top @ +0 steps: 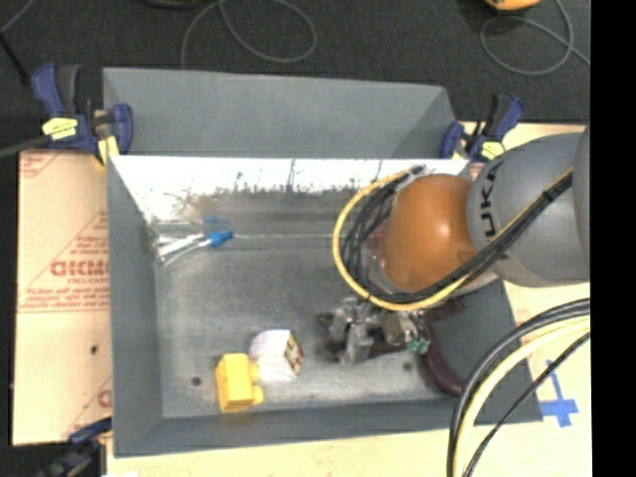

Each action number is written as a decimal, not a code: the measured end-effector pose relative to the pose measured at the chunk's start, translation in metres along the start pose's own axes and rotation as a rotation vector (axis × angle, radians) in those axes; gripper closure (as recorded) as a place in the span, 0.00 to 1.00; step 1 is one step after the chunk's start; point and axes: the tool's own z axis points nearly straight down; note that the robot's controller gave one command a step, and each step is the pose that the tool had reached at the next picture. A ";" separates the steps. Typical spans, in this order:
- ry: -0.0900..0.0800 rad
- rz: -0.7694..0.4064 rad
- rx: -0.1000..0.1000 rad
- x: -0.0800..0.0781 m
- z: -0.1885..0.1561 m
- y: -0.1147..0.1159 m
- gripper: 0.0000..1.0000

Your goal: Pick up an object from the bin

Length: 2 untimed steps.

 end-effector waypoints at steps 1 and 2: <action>0.000 0.000 0.000 0.000 0.000 0.000 1.00; -0.002 -0.004 0.000 0.003 -0.102 -0.001 1.00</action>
Offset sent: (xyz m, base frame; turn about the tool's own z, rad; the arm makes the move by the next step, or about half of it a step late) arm -0.0034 -0.0005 0.1014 -0.0095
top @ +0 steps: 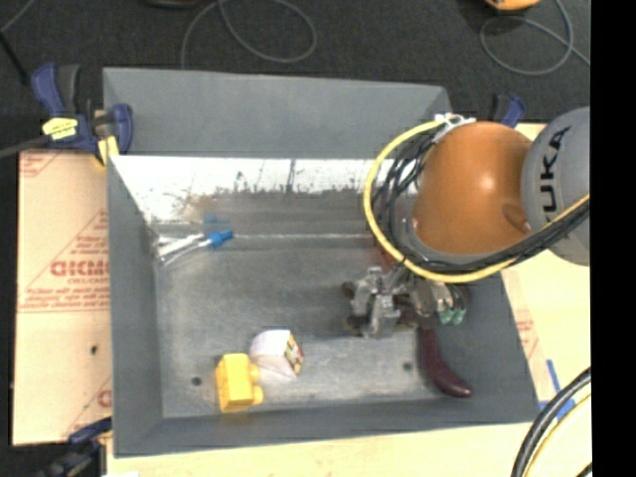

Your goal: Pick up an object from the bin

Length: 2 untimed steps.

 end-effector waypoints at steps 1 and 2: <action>0.000 0.000 0.000 0.000 0.000 0.000 1.00; -0.004 -0.057 0.000 -0.003 -0.100 0.011 1.00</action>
Offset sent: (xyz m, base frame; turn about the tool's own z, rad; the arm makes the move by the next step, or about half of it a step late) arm 0.0003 0.0117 0.0996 -0.0613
